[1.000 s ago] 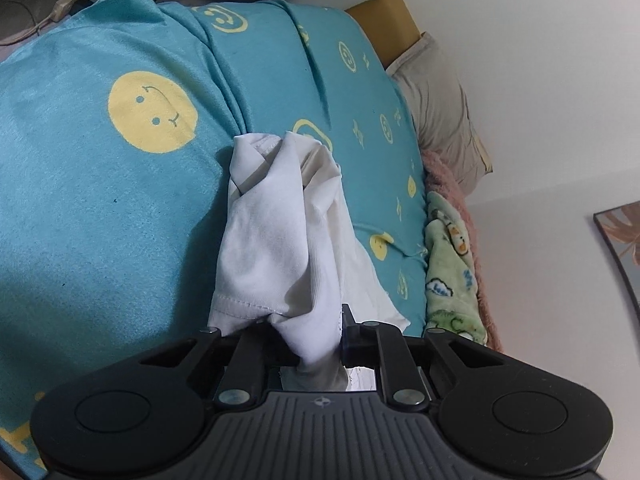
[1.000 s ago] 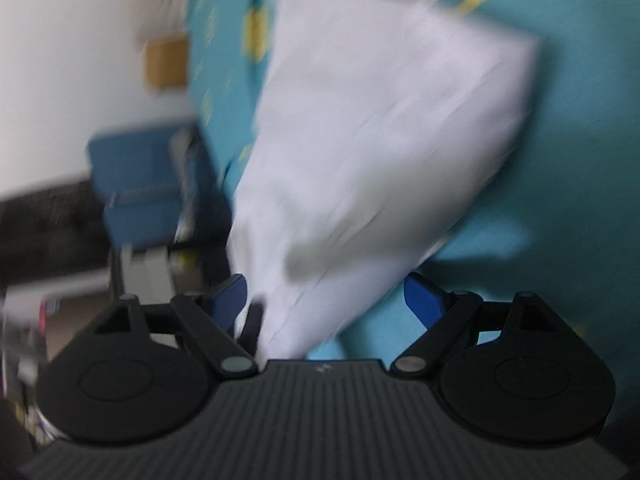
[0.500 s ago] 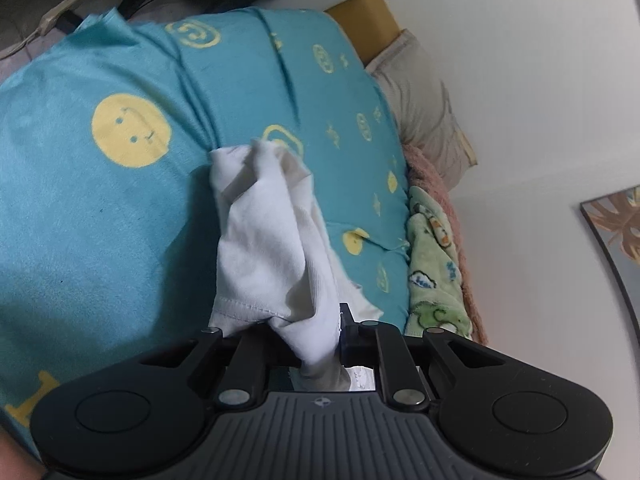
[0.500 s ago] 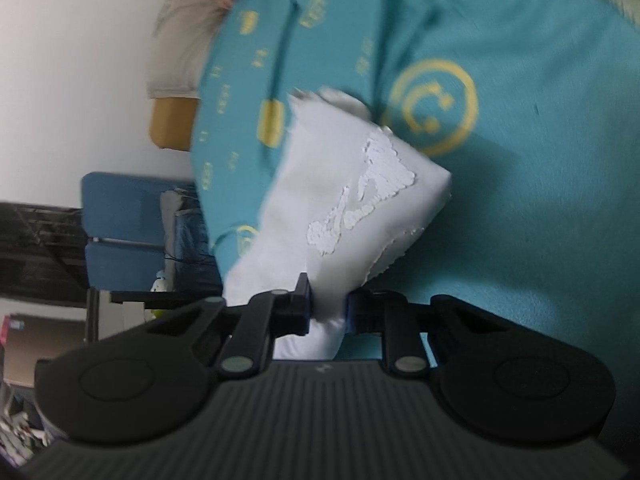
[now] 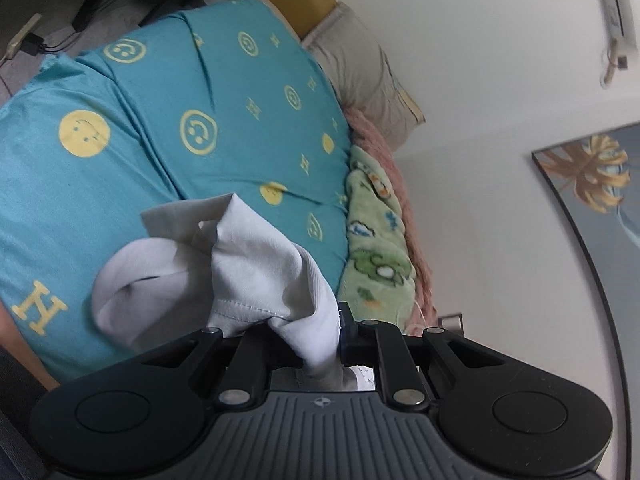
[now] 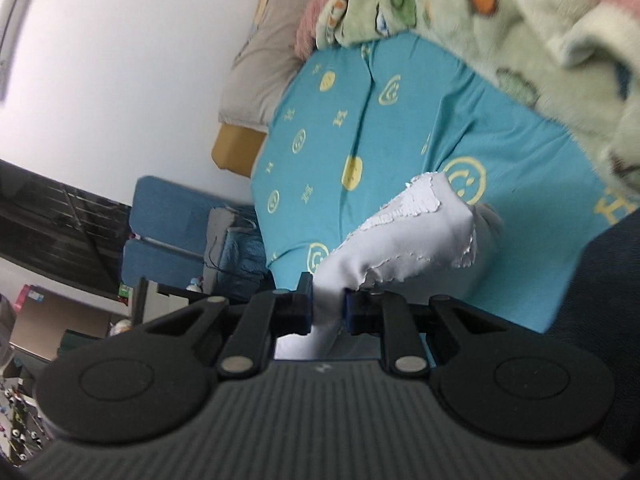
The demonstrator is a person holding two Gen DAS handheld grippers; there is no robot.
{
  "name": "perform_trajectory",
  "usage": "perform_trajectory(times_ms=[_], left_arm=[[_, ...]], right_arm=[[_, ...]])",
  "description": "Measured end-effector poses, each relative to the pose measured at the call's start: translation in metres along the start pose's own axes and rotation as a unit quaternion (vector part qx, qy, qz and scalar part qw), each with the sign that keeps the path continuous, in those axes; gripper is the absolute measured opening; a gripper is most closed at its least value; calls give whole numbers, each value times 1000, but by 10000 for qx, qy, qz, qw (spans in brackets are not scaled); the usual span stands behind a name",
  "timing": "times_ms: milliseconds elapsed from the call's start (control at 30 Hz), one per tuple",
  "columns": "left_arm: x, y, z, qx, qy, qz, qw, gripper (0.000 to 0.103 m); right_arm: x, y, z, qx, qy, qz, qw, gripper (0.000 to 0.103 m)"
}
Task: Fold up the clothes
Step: 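Carry the folded bundle with both grippers onto the pink blanket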
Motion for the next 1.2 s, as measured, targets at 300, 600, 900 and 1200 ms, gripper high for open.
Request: perform_trajectory(times_ms=[300, 600, 900, 1200], left_arm=[[106, -2, 93, 525, -71, -562, 9970, 15], [262, 0, 270, 1240, -1091, -775, 9832, 15], [367, -54, 298, 2363, -1348, -1131, 9556, 16], [379, -95, 218, 3213, -255, -1470, 9352, 22]], right_arm=[[-44, 98, 28, 72, -211, 535, 9983, 18], [-119, 270, 3, -499, -615, 1996, 9767, 18], [-158, 289, 36, -1335, -1439, 3112, 9298, 18], [-114, 228, 138, -940, -2412, 2194, 9406, 20]])
Point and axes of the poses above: each gripper's, at about its wrist camera, not at the fingertips, and x roughly the way its jaws point, z to its right, y to its top, the point moved 1 cm from there along x, roughly the way its jaws point, and after that the axes turned 9 degrees about -z, right-handed, at the moved point
